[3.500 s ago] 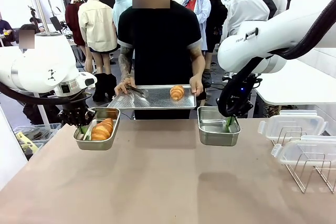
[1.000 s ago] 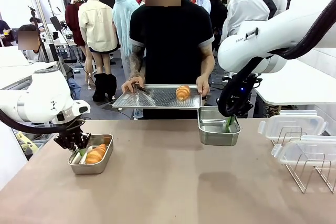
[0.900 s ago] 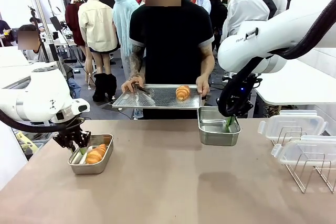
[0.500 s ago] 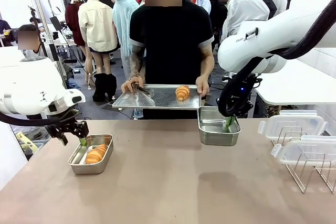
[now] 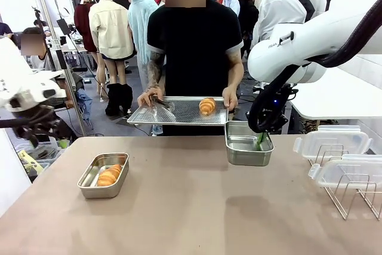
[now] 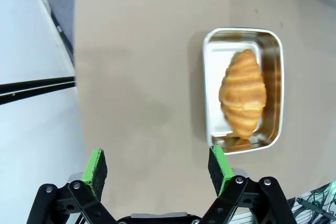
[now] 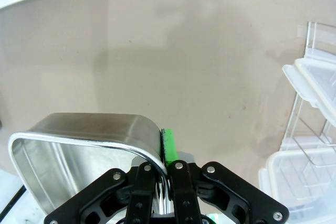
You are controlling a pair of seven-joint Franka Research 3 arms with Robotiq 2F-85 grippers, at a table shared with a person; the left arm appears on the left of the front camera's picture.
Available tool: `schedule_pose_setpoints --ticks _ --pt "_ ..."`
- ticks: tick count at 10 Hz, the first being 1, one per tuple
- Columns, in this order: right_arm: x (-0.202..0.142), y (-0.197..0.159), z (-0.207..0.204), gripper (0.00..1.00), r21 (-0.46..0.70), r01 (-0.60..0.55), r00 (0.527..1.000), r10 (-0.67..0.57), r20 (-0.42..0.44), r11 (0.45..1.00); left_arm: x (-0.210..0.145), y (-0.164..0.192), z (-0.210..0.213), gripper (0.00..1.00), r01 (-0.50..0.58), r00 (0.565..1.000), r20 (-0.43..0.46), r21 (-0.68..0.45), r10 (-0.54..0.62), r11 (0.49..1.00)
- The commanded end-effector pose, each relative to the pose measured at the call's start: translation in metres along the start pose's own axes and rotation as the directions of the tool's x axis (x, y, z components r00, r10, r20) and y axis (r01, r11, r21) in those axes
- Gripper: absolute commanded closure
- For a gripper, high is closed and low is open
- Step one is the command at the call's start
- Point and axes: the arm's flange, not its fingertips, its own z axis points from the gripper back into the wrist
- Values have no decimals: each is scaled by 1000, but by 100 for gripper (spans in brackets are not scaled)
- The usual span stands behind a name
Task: Place the bread in airtight containers.
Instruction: Once an object is inside an Airtight Container , place the container in the center of the table.
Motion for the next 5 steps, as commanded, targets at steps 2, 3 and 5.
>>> schedule_pose_setpoints --ticks 2,3,5 --pt "0 1 1 100 5 2 1000 -2 18 1000 4 53 13 0 -32 999 5 -17 32 999" --pt "0 1 1 100 5 2 1000 -2 18 1000 4 64 13 0 -36 999 27 -38 37 999" --pt "0 1 1 100 5 2 1000 -2 18 1000 -1 59 16 0 -44 999 16 -4 44 999"
